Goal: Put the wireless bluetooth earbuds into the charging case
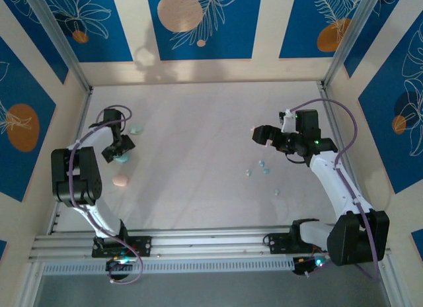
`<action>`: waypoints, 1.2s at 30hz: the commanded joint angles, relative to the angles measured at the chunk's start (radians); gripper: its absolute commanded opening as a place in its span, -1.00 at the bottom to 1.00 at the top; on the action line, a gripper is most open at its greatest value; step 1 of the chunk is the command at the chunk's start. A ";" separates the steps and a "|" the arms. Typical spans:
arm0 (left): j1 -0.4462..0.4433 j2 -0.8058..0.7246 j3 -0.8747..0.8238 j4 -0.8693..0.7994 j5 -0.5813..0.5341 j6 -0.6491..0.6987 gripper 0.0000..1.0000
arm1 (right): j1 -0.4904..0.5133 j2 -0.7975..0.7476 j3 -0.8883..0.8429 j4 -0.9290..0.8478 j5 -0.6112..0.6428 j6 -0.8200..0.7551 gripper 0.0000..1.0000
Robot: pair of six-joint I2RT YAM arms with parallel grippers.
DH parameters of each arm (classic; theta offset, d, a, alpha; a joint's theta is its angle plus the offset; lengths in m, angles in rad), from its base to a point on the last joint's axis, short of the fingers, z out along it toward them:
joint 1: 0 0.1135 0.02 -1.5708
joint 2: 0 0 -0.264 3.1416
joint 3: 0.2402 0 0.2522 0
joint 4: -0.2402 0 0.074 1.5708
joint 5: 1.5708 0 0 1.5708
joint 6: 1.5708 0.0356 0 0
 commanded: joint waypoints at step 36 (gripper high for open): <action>-0.124 -0.100 -0.085 -0.006 0.141 -0.210 -0.10 | 0.018 -0.033 -0.043 -0.055 0.052 0.024 0.95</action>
